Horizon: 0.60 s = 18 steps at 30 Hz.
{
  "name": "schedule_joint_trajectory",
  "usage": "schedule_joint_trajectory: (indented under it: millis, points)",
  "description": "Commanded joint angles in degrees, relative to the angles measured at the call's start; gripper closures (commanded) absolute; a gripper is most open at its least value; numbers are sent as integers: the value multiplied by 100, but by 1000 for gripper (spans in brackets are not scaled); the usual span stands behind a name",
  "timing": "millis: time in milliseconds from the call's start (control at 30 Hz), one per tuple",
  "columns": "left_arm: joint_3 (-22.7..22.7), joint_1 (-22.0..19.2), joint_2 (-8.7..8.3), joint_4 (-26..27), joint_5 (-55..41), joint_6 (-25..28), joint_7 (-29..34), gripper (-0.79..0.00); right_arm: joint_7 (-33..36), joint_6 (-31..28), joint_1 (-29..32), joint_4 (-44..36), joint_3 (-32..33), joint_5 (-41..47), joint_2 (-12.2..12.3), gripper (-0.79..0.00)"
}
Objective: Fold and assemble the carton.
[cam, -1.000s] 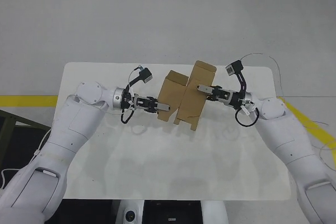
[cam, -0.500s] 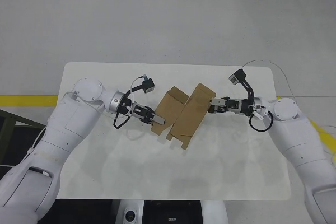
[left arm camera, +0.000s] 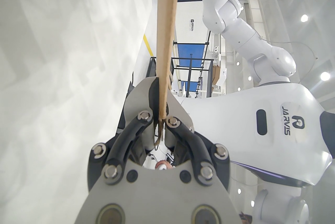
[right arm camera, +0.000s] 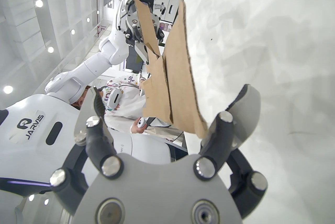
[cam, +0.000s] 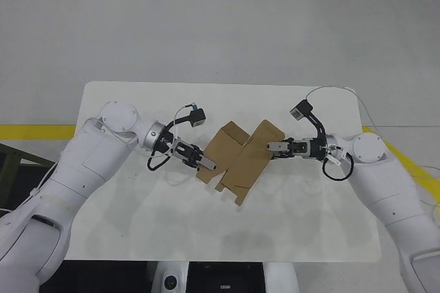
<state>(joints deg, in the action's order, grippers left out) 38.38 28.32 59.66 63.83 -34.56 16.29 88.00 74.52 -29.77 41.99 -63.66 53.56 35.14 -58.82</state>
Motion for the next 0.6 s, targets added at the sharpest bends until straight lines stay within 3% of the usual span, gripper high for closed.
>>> schedule_joint_trajectory:
  millis: [0, 100, 300, 467, 500, 533, 567]
  points:
    - [-60, -9, -12, 4, -51, 0, 0, 0, -21, -22, -2, -6, -31, 44, -2, -385]
    - [-122, -21, -27, 10, -124, 0, 0, 0, -40, -40, -20, 9, -85, 90, -9, -311]
    - [-192, -51, -55, 4, -244, 0, 0, 0, -30, -30, -71, 28, -174, 171, -15, -25]
    - [-205, -82, -77, -31, -283, 0, 0, 0, -27, -27, -103, 53, -212, 240, -10, 0]
    - [-203, -86, -81, -31, -285, 0, 0, -34, -28, -28, -110, 57, -220, 247, -8, 0]
    - [-189, -88, -86, -37, -302, 3, -3, -351, -35, -36, -114, 64, -223, 267, -8, 0]
    - [-171, -81, -90, -50, -326, 15, -14, -748, -47, -48, -118, 74, -225, 283, -8, 0]
